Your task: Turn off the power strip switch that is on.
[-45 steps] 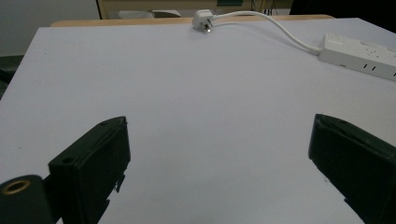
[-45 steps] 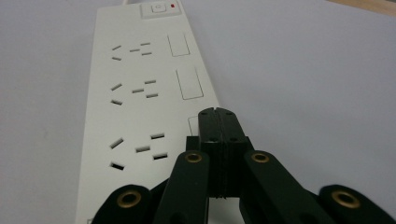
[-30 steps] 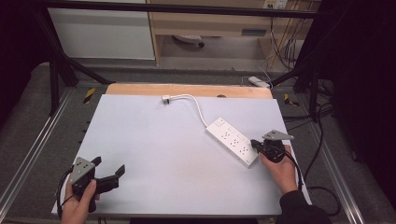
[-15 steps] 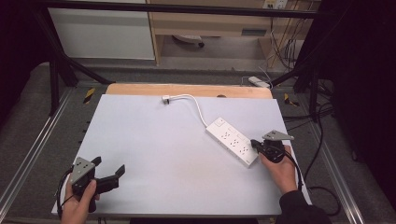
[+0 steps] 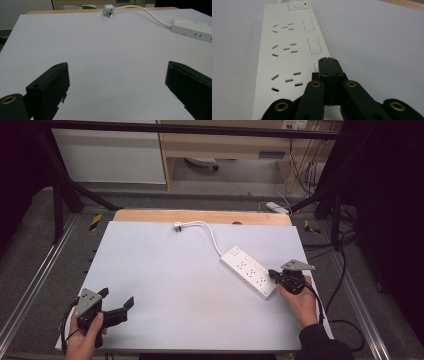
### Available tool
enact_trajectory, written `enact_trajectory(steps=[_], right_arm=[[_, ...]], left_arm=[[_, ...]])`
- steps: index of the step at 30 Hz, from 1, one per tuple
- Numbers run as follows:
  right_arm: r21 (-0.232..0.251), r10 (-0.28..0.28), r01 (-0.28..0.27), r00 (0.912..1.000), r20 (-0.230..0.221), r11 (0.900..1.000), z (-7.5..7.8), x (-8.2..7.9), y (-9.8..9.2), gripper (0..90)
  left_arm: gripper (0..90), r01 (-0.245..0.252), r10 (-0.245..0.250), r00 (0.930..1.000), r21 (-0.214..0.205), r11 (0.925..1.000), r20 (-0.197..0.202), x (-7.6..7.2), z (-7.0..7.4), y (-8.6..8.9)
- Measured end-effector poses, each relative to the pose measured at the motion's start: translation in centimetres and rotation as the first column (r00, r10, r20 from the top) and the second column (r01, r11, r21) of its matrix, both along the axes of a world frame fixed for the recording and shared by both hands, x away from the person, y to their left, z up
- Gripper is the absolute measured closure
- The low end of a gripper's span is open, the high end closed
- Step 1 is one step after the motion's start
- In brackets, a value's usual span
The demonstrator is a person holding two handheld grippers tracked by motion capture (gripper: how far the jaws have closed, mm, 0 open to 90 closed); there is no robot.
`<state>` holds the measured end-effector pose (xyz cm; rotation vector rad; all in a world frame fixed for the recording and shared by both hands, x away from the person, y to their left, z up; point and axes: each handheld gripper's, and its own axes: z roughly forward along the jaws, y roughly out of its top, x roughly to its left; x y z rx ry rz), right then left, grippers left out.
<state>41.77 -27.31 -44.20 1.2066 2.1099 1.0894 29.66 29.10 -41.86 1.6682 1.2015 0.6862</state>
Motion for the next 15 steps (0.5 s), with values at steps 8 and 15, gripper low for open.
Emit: enact_trajectory(steps=[8,15], right_arm=[[-0.003,0.002,-0.002,1.0000,0.004,1.0000,-0.02,0.03,-0.04,90.0],[0.010,0.002,-0.002,1.0000,0.002,0.9999,-0.11,0.04,-0.10,90.0]], left_arm=[[5.8,0.000,0.000,1.0000,0.003,1.0000,0.002,0.00,0.01,0.02],[5.8,0.000,0.000,1.0000,0.001,1.0000,0.000,0.01,-0.01,-0.01]])
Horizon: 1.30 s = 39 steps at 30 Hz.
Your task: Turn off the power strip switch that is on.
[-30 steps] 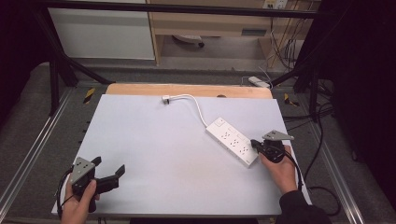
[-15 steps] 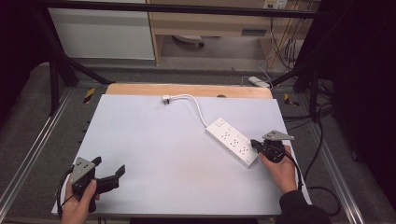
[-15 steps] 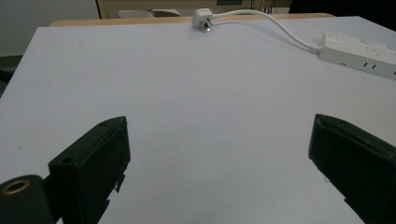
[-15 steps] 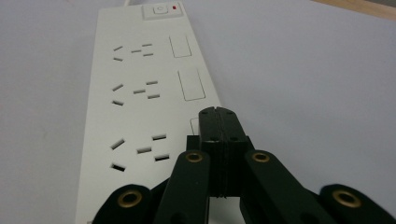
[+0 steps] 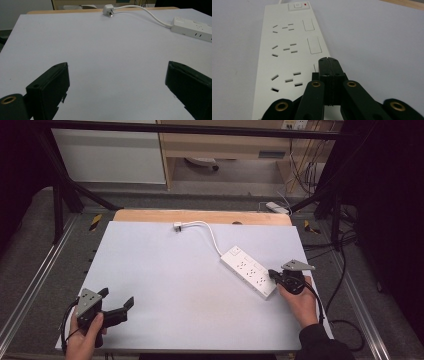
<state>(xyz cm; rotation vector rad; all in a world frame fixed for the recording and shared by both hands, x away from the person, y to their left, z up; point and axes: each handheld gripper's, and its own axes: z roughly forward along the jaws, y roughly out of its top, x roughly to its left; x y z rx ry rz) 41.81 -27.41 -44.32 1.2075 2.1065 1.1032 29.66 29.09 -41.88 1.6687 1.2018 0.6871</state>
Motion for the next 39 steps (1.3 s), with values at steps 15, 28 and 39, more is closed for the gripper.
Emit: enact_trajectory(steps=[15,28,39], right_arm=[[0.028,-0.002,0.002,0.9999,-0.015,0.9996,-0.11,-0.06,-0.27,90.0],[0.041,0.013,-0.013,0.9999,0.011,0.9991,0.17,-0.23,-0.01,90.0],[0.080,0.021,-0.022,0.9996,0.018,0.9966,0.41,-0.39,0.07,90.0]], left_arm=[[5.8,0.003,-0.003,1.0000,0.002,1.0000,0.003,0.01,0.05,0.06],[5.8,0.002,-0.002,1.0000,0.000,1.0000,0.006,-0.02,0.07,0.06],[5.8,0.002,-0.002,1.0000,0.001,1.0000,0.006,-0.02,0.08,0.07]])
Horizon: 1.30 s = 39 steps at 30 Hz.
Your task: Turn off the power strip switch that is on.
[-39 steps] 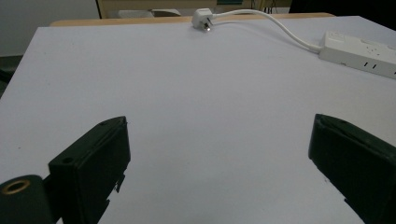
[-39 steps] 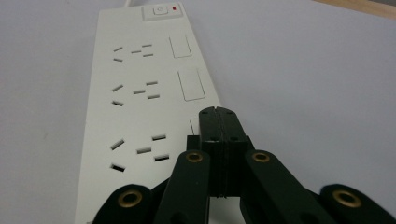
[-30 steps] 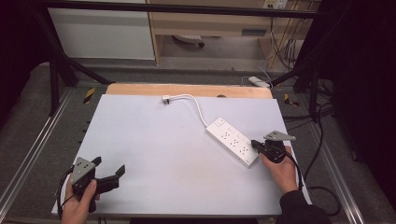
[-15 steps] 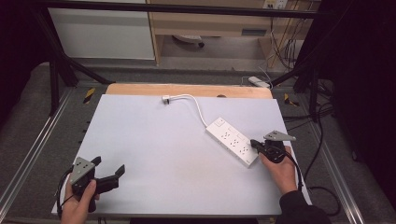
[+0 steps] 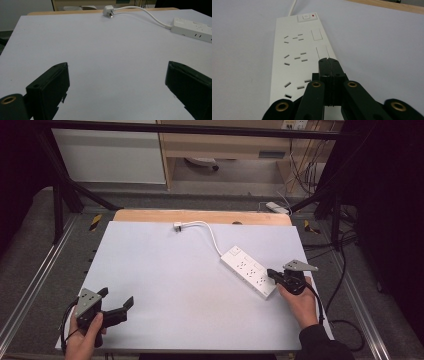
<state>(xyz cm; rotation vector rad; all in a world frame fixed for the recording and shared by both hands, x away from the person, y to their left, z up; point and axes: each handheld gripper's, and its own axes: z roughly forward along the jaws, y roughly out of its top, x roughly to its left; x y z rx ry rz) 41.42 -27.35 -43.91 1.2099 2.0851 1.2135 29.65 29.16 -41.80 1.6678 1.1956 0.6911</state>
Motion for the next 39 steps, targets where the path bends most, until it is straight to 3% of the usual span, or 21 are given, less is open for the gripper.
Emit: enact_trajectory(steps=[26,39], right_arm=[[0.066,0.036,-0.036,0.9993,0.006,0.9972,0.3,-0.3,0.8,88.0],[0.090,0.038,-0.040,0.9990,0.022,0.9951,0.8,-0.5,1.2,80.6]], left_arm=[[5.8,0.001,-0.001,1.0000,0.006,1.0000,-0.001,0.0,0.0,0.0],[5.8,0.001,-0.001,1.0000,0.005,1.0000,-0.004,0.0,-0.1,0.0]])
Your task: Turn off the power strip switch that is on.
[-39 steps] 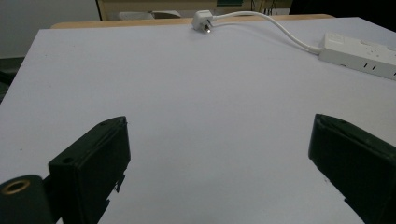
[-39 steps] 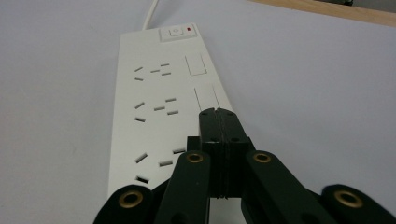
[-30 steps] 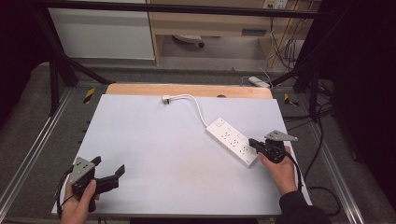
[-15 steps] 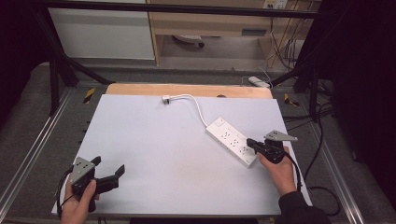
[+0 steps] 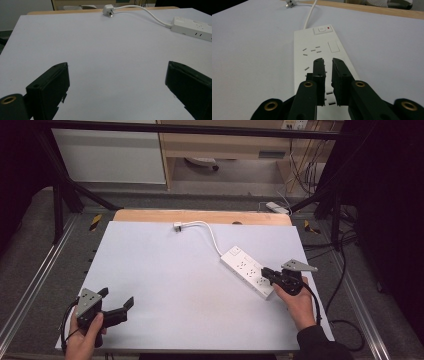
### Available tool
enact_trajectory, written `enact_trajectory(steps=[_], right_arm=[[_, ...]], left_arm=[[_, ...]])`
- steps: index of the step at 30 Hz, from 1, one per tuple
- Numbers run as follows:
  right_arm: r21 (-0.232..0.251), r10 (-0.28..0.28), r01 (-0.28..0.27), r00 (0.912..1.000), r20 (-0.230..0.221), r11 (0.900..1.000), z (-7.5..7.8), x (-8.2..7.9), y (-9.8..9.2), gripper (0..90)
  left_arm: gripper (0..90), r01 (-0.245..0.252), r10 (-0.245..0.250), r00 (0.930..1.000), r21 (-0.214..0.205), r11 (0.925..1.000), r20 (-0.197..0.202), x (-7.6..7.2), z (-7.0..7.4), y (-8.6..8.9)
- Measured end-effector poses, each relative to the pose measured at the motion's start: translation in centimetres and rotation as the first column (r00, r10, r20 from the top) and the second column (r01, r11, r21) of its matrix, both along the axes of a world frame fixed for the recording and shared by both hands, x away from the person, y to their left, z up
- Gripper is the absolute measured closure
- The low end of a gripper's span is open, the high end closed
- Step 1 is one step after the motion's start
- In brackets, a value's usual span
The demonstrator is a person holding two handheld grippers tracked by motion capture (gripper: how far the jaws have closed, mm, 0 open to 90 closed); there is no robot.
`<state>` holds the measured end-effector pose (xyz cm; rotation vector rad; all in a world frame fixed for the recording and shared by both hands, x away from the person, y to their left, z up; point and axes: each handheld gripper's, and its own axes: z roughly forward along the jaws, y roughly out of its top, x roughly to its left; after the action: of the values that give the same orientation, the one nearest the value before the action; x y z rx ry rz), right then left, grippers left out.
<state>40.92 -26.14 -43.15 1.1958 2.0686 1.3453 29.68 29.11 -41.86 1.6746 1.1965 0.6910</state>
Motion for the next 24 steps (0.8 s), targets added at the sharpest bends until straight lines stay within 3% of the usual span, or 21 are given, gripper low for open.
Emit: enact_trajectory(steps=[11,17,20,24], right_arm=[[-0.011,-0.004,0.005,0.9997,0.026,0.9999,0.5,-0.2,0.8,66.0],[-0.013,-0.018,0.019,0.9987,0.048,0.9997,0.9,-0.3,1.1,48.1],[-0.006,-0.042,0.042,0.9986,0.033,0.9991,1.1,-0.2,1.2,33.2],[0.005,-0.068,0.068,0.9973,0.029,0.9977,1.3,-0.1,1.1,25.1]], left_arm=[[5.8,0.002,-0.002,1.0000,0.001,1.0000,-0.002,0.0,0.0,0.0],[5.8,0.004,-0.004,1.0000,0.004,1.0000,-0.004,0.0,0.0,-0.1],[5.8,0.004,-0.004,1.0000,0.004,1.0000,-0.003,0.0,0.0,0.0],[5.8,0.002,-0.002,1.0000,0.001,1.0000,-0.002,0.0,0.0,0.0]])
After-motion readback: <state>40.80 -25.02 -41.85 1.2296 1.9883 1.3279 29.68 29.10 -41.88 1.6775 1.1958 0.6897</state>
